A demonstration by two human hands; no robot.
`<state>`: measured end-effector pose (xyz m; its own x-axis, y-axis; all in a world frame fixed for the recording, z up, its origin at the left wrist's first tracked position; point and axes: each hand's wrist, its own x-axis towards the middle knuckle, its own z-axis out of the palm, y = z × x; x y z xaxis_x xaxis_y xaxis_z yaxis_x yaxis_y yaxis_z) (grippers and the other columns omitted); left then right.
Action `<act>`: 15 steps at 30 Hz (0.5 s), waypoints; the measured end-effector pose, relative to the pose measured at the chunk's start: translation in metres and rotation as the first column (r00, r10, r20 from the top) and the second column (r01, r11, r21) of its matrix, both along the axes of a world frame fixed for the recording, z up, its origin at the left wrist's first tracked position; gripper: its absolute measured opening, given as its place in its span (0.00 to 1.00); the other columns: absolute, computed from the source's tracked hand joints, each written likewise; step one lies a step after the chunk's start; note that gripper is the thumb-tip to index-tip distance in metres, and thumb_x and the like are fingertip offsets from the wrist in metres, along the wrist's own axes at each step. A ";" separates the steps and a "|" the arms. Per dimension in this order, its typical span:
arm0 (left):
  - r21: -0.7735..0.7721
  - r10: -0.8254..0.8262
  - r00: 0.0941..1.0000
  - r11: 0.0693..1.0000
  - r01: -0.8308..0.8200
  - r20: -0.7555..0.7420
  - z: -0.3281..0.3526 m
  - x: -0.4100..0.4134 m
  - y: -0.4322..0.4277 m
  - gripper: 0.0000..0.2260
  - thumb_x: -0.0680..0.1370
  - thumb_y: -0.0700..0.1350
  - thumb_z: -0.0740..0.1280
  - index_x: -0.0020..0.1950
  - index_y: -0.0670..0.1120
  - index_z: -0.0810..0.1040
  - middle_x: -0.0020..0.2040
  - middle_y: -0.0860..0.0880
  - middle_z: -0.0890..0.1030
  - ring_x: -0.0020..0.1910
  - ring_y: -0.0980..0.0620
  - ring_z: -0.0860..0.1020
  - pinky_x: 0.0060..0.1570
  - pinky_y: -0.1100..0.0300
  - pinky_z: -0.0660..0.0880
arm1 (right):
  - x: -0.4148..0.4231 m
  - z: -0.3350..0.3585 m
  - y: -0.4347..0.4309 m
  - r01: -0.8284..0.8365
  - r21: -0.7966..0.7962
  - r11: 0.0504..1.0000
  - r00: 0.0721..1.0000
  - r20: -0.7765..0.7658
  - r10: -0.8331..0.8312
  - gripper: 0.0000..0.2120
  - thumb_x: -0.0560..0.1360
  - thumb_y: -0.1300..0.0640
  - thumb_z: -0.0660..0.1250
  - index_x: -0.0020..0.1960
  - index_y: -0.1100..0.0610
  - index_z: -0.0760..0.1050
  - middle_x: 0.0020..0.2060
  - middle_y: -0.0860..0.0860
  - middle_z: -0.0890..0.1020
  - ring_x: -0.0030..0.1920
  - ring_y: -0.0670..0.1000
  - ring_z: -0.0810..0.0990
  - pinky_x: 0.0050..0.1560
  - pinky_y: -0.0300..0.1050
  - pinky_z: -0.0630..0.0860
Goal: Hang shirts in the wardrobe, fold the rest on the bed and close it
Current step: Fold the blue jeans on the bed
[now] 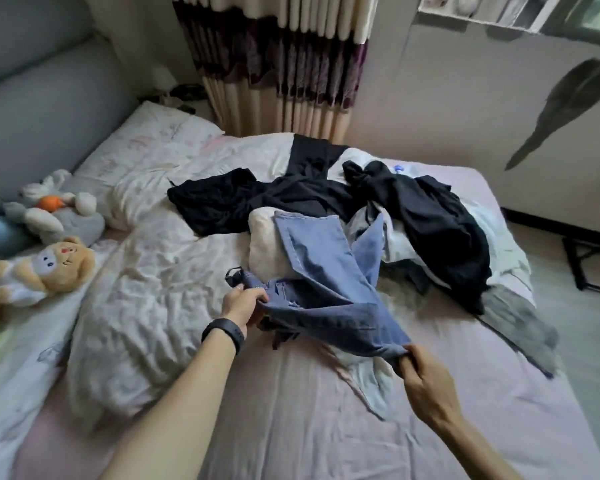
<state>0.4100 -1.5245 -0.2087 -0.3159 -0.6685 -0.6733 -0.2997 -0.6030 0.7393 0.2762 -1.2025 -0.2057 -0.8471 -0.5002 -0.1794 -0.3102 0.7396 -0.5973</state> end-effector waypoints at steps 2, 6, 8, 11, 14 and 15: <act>-0.058 -0.085 0.994 0.995 0.081 -0.070 0.019 -0.006 0.035 0.08 0.70 0.33 0.70 0.44 0.45 0.78 0.34 0.47 0.80 0.32 0.47 0.78 0.31 0.60 0.72 | -0.003 -0.005 0.037 -0.067 0.094 0.993 0.997 0.039 0.063 0.08 0.79 0.55 0.64 0.41 0.52 0.73 0.39 0.50 0.81 0.41 0.57 0.78 0.43 0.54 0.75; -0.127 -0.236 0.958 0.968 0.217 -0.161 0.046 -0.019 0.123 0.07 0.76 0.37 0.72 0.49 0.49 0.81 0.41 0.52 0.85 0.37 0.55 0.83 0.33 0.63 0.78 | -0.013 -0.004 0.093 -0.290 0.303 0.908 0.955 0.145 0.257 0.08 0.80 0.52 0.62 0.42 0.52 0.72 0.45 0.52 0.82 0.48 0.58 0.79 0.42 0.48 0.69; -0.192 -0.324 0.939 0.935 0.298 -0.118 0.052 -0.025 0.168 0.07 0.75 0.38 0.73 0.48 0.50 0.82 0.42 0.52 0.84 0.40 0.53 0.82 0.41 0.60 0.79 | -0.020 0.001 0.116 -0.394 0.395 0.830 0.918 0.214 0.334 0.10 0.80 0.49 0.62 0.41 0.51 0.70 0.44 0.52 0.81 0.48 0.57 0.79 0.41 0.47 0.67; -0.221 -0.372 0.915 0.916 0.335 -0.154 0.060 -0.027 0.225 0.06 0.75 0.38 0.74 0.48 0.49 0.84 0.43 0.53 0.86 0.44 0.53 0.82 0.46 0.61 0.79 | -0.025 0.010 0.146 -0.564 0.433 0.704 0.813 0.443 0.379 0.10 0.77 0.47 0.64 0.41 0.51 0.73 0.42 0.52 0.81 0.44 0.56 0.81 0.41 0.43 0.72; -0.231 -0.387 0.906 0.910 0.345 -0.172 0.068 -0.027 0.265 0.06 0.76 0.38 0.73 0.51 0.46 0.84 0.44 0.51 0.86 0.43 0.54 0.83 0.46 0.62 0.79 | -0.025 0.020 0.177 -0.681 0.376 0.629 0.666 0.674 0.318 0.05 0.75 0.51 0.65 0.46 0.51 0.77 0.41 0.53 0.83 0.42 0.52 0.85 0.38 0.39 0.76; -0.240 -0.398 0.903 0.904 0.355 -0.163 0.070 -0.027 0.281 0.07 0.76 0.37 0.72 0.53 0.44 0.84 0.43 0.51 0.86 0.43 0.55 0.82 0.45 0.63 0.79 | -0.026 0.024 0.190 -0.688 0.349 0.636 0.644 0.698 0.314 0.05 0.76 0.51 0.66 0.49 0.51 0.78 0.40 0.50 0.82 0.40 0.49 0.84 0.37 0.38 0.76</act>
